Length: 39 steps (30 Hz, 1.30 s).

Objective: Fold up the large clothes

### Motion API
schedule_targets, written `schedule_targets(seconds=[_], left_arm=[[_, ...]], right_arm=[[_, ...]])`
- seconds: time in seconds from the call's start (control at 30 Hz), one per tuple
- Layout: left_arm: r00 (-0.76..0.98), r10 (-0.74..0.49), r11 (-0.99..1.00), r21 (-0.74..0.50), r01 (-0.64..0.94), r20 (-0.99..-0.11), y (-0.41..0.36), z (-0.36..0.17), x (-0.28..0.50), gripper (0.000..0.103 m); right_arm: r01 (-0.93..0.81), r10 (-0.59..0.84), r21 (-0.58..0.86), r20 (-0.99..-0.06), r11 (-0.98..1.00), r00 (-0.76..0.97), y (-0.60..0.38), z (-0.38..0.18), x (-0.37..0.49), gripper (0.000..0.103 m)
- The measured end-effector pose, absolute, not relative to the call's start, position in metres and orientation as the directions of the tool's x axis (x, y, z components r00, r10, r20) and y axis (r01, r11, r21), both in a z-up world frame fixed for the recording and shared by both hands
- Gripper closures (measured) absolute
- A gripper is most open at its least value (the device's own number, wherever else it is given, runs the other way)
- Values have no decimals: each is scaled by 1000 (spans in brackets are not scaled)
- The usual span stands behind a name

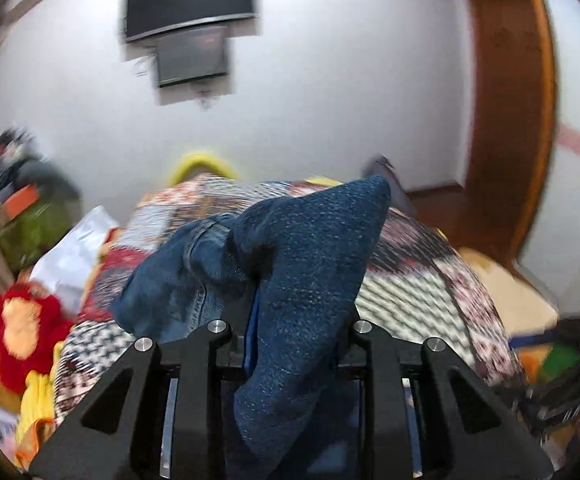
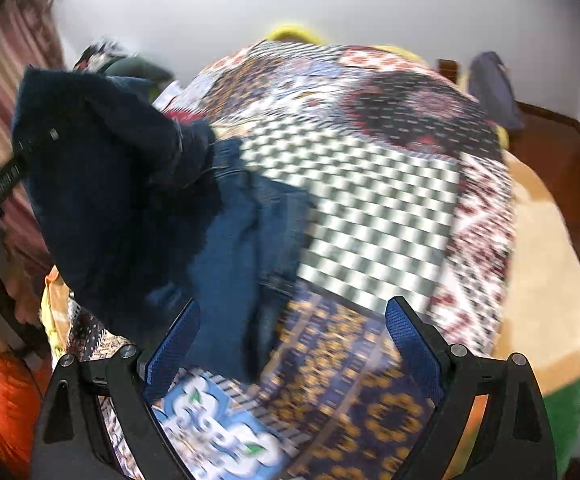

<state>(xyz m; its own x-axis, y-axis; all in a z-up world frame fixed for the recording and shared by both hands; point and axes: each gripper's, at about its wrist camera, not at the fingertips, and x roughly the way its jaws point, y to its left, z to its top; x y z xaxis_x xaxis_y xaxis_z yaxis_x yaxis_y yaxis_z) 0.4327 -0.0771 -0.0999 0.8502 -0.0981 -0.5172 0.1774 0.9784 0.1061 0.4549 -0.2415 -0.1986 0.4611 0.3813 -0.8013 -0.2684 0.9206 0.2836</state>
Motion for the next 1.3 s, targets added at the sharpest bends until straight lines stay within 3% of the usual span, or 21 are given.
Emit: schedule_targets(seconds=[0.2, 0.33, 0.4, 0.53, 0.6, 0.73, 0.87, 1.0, 1.1, 1.3], left_arm=[[778, -95, 856, 348, 383, -621, -151, -166, 392, 78], [678, -83, 829, 327, 454, -730, -154, -205, 375, 77], [663, -79, 839, 310, 448, -745, -150, -211, 371, 74], [585, -190, 854, 161, 494, -788, -145, -195, 361, 31], [575, -233, 861, 109, 497, -785, -136, -186, 354, 24], [615, -197, 903, 104, 418, -764, -111, -162, 344, 20], [677, -138, 946, 106, 307, -723, -67, -138, 339, 5], [714, -13, 973, 155, 170, -700, -15, -127, 346, 4], [695, 43, 984, 150, 94, -718, 19, -132, 355, 4], [566, -14, 999, 17, 50, -824, 56, -183, 371, 3]], right_arm=[[-206, 364, 301, -796, 931, 484, -277, -195, 440, 10], [-194, 364, 307, -794, 932, 487, -285, -193, 431, 10], [-196, 367, 310, -792, 930, 489, -285, -192, 427, 10], [-202, 376, 317, -791, 927, 482, -282, -190, 418, 10], [-207, 380, 320, -791, 925, 479, -279, -189, 415, 10], [-231, 390, 316, -787, 920, 478, -269, -184, 412, 10], [-285, 416, 311, -778, 906, 472, -244, -176, 414, 10], [-346, 447, 311, -775, 885, 447, -211, -177, 421, 10], [-391, 466, 312, -786, 866, 406, -180, -186, 430, 10], [-429, 456, 308, -837, 849, 302, -138, -229, 454, 10]])
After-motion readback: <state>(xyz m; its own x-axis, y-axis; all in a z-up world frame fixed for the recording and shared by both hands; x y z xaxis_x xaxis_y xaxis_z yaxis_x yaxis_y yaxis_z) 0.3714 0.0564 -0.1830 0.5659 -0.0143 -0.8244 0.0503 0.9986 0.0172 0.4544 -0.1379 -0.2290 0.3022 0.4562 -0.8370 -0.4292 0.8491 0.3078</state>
